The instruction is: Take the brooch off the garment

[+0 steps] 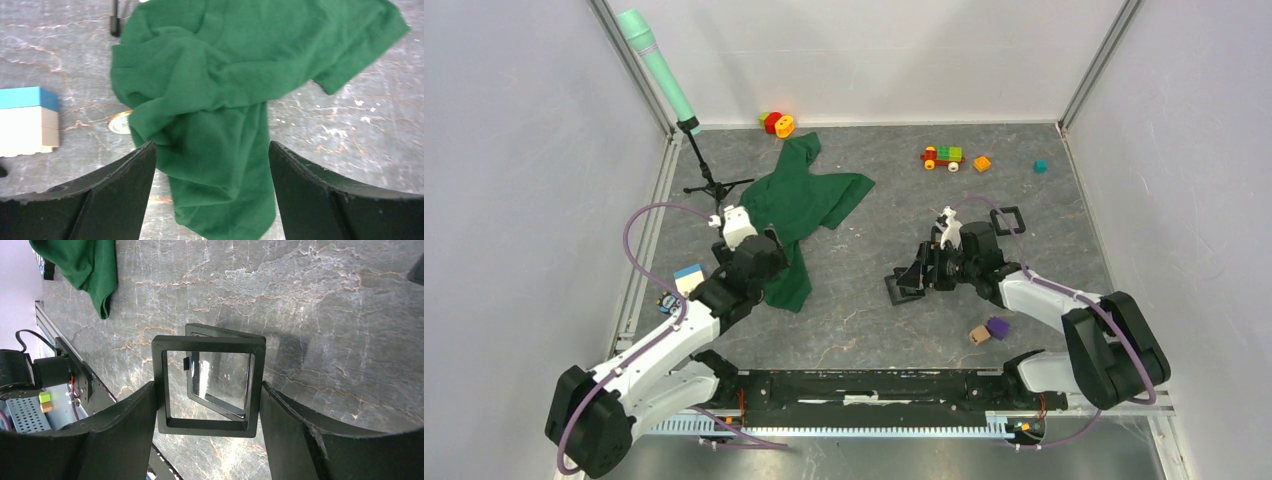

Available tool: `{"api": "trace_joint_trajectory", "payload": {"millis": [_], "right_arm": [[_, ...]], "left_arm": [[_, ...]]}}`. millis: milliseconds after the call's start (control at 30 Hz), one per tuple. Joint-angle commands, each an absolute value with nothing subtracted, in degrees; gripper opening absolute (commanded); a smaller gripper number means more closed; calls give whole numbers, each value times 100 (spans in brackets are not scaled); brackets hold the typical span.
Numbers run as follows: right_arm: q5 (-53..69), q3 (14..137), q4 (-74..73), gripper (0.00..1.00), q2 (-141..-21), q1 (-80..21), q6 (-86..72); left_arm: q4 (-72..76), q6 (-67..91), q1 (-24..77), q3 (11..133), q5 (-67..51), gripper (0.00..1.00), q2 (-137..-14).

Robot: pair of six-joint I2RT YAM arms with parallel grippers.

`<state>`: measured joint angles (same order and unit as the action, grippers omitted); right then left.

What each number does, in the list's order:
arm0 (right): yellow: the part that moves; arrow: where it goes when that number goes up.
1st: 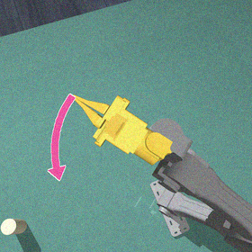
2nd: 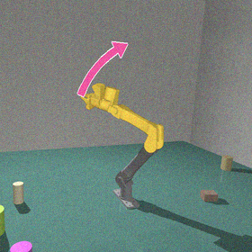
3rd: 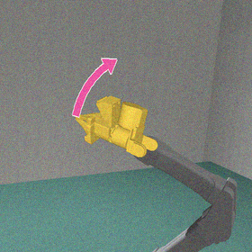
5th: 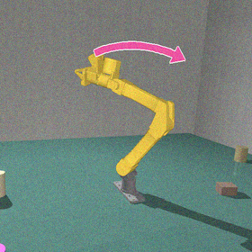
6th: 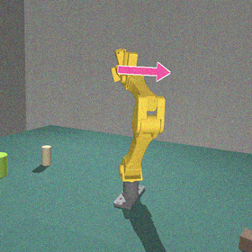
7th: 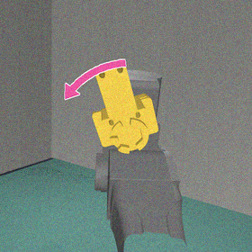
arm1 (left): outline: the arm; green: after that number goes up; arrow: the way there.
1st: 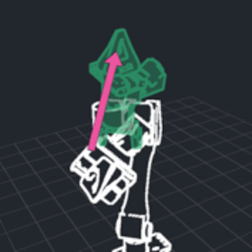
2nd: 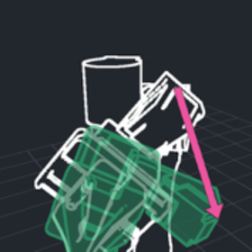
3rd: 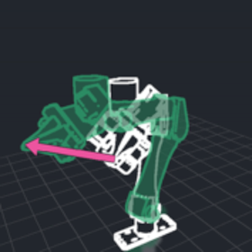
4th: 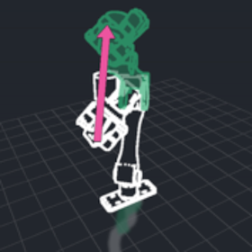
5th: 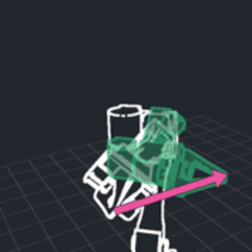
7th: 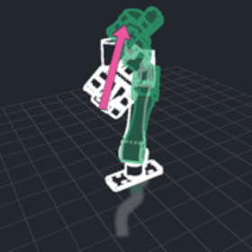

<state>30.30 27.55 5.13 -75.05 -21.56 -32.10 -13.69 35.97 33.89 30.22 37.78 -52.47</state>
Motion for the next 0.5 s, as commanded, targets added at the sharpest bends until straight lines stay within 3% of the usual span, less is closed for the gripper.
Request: {"api": "trace_joint_trajectory", "payload": {"millis": [0, 133, 300, 367, 433, 467], "right_arm": [[3340, 3084, 880, 66, -7661, -2196, -3070], [3427, 3107, 853, 66, -7722, -2197, -2944], [3419, 2988, 969, 65, -7663, -2197, -2946], [3455, 2924, 1078, 64, -7650, -2195, -3010], [3473, 2886, 1156, 64, -7621, -2197, -3058], [3476, 2862, 1171, 64, -7598, -2197, -3069]], "left_arm": [[-1389, 3998, 3052, 3053, 3954, 86, -5370], [-1471, 4228, 2889, 3089, 3674, 83, -5722], [-1060, 4283, 2882, 2968, 2510, 62, -6046], [-753, 4278, 2882, 2925, 1969, 41, -6279], [-339, 4088, 2875, 2951, 1388, 6, -6578], [-201, 3960, 2888, 3031, 1105, 3, -6766]]}}
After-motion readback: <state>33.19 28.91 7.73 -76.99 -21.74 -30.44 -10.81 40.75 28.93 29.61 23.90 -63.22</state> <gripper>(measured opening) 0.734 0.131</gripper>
